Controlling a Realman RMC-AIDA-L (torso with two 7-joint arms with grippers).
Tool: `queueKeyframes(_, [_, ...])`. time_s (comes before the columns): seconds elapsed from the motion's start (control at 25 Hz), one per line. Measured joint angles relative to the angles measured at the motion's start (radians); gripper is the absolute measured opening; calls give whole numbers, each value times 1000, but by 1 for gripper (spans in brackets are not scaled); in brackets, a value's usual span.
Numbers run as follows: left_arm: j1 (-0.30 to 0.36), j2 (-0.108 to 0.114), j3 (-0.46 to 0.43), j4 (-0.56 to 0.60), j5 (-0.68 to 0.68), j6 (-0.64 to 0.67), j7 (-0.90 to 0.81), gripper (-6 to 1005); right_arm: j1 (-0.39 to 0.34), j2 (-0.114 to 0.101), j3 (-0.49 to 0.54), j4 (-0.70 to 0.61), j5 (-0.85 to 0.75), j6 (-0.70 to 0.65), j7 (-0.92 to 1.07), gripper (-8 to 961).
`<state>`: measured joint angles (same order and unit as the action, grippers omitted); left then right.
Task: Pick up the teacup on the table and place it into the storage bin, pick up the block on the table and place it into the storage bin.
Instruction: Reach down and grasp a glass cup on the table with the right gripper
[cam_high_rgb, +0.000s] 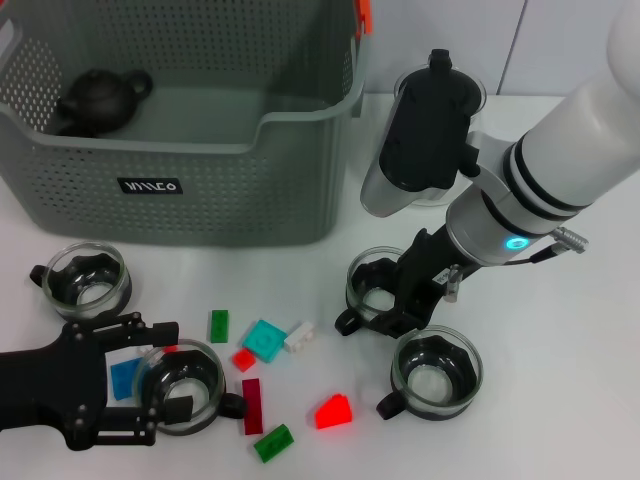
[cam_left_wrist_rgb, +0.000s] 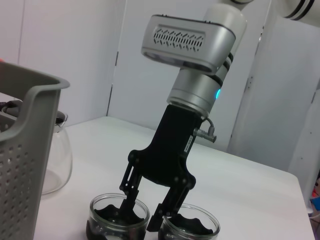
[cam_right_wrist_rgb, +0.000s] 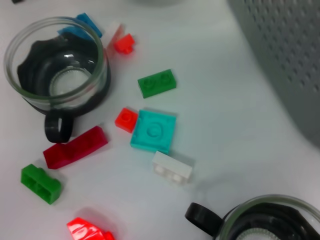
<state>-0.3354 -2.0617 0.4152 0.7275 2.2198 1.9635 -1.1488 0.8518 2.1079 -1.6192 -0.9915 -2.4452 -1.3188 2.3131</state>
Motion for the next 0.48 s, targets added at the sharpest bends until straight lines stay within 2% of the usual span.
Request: queueKeyframes(0.48, [4,0,-7,-3,4,0,2,851,8,0,-41,29,-5,30,21,540])
